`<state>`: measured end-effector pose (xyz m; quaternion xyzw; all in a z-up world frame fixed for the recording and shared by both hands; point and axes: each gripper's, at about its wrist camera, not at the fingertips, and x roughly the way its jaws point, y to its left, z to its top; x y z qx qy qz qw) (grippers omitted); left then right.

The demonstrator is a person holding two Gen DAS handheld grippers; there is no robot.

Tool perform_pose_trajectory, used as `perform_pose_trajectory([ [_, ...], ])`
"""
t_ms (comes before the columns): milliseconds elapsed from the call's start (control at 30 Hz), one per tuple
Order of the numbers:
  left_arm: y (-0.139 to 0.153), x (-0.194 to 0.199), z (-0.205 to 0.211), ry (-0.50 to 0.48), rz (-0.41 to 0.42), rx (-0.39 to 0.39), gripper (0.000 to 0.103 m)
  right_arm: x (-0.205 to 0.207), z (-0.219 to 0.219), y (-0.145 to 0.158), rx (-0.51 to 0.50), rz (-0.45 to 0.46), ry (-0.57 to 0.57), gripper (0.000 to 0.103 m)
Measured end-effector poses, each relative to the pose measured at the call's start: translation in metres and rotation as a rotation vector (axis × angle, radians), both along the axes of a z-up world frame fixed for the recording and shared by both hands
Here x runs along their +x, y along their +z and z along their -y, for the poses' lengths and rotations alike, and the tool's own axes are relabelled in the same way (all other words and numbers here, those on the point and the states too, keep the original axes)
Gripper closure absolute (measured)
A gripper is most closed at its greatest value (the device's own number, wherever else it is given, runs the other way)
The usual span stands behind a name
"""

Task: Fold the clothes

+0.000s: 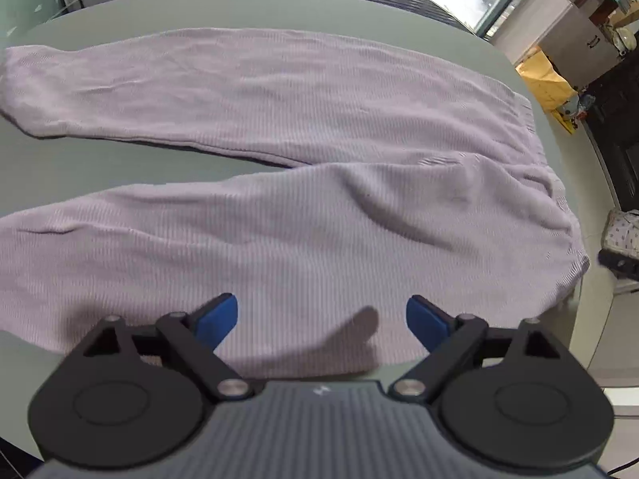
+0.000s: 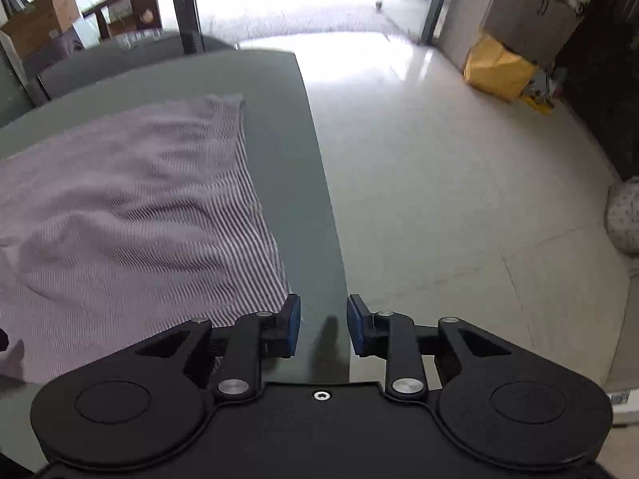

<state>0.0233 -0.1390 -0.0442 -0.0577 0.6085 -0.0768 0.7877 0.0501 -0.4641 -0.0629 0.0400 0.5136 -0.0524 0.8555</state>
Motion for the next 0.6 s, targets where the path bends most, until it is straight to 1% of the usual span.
perform_pose_trajectory([
  [33,0.002,0.001,-0.009,0.009,0.003,0.001,0.009,0.002,-0.019,0.009,0.07,0.018,0.09,0.063],
  [67,0.003,0.003,-0.021,0.023,0.006,0.008,0.009,0.003,-0.026,0.012,0.087,0.019,0.113,0.063],
  [167,0.007,0.01,-0.071,0.083,0.01,0.037,0.009,0.008,-0.082,0.011,0.217,-0.004,0.262,0.063],
  [233,0.008,0.016,-0.11,0.134,0.003,0.056,0.008,0.008,-0.137,0.004,0.242,-0.022,0.355,0.063],
  [267,0.008,0.019,-0.127,0.154,0.002,0.069,0.007,0.01,-0.156,0.0,0.241,-0.028,0.374,0.063],
  [300,0.009,0.021,-0.148,0.175,0.003,0.082,0.006,0.011,-0.19,-0.006,0.262,-0.042,0.416,0.063],
  [400,0.012,0.023,-0.199,0.212,0.003,0.121,0.005,0.009,-0.238,-0.009,0.278,-0.058,0.464,0.063],
  [433,0.012,0.023,-0.219,0.223,0.002,0.129,0.005,0.008,-0.257,-0.009,0.266,-0.055,0.491,0.063],
  [533,0.013,0.02,-0.266,0.249,0.005,0.118,0.005,0.008,-0.309,-0.009,0.246,-0.051,0.548,0.063],
  [600,0.014,0.019,-0.297,0.261,0.012,0.107,0.005,0.008,-0.325,-0.009,0.262,-0.058,0.539,0.063],
])
